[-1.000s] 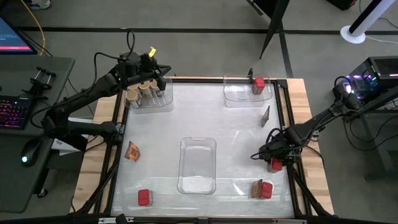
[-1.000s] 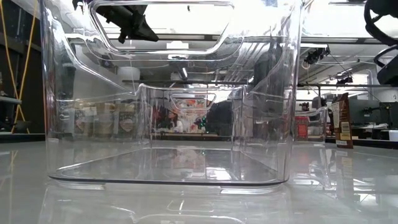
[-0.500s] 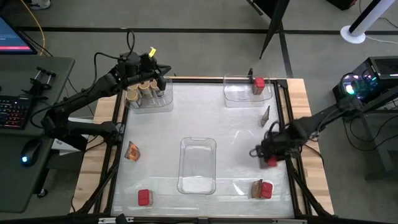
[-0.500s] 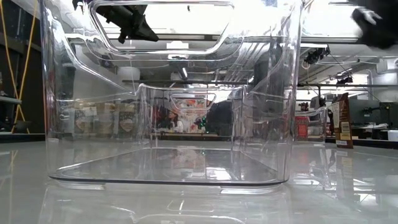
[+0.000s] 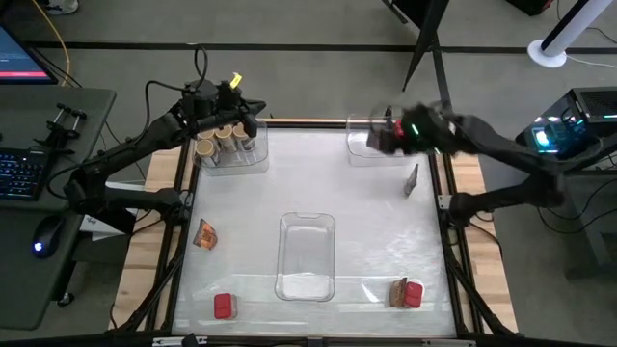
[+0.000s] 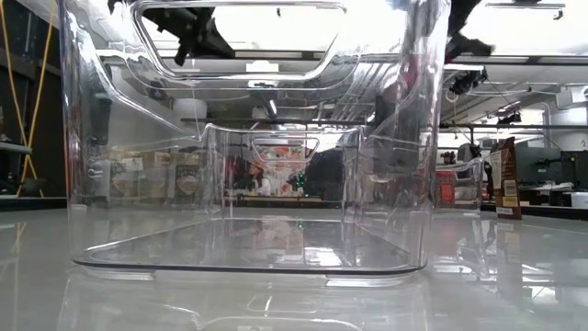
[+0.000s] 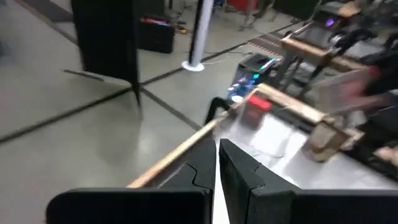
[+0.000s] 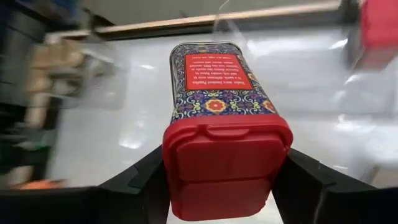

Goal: Sort spices by type
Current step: Put the top red seasoning can into the top right transparent bin

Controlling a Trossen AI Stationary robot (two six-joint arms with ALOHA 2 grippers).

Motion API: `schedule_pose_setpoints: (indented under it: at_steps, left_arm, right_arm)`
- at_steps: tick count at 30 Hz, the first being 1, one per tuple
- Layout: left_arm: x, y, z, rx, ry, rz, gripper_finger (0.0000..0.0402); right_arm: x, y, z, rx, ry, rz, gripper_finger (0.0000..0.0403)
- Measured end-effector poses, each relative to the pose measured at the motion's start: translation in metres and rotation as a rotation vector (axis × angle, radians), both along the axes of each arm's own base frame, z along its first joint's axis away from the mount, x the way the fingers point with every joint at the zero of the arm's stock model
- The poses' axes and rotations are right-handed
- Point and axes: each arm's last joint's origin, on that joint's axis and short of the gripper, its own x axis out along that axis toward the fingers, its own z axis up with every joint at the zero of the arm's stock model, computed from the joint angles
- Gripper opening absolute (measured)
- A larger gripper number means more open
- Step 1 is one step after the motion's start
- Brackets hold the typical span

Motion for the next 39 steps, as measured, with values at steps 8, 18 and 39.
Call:
schedule_pose_setpoints:
  at_steps: [8, 18, 39]
  left_arm:
    - [0.0, -0.006, 0.031, -0.054, -0.125, -0.131, 0.001]
    - [0.0, -0.013, 0.035, -0.134, -0.116, -0.153, 0.001]
    - [0.002, -0.019, 0.027, -0.143, -0.025, -0.181, 0.001]
  right_arm:
    - [0.032, -0.129, -0.047, 0.142, 0.409, 0.077, 0.0211]
    - [0.043, -0.207, -0.103, 0.395, 0.671, 0.171, 0.0211]
    - [0.029, -0.222, -0.132, 0.471, 0.638, 0.079, 0.0211]
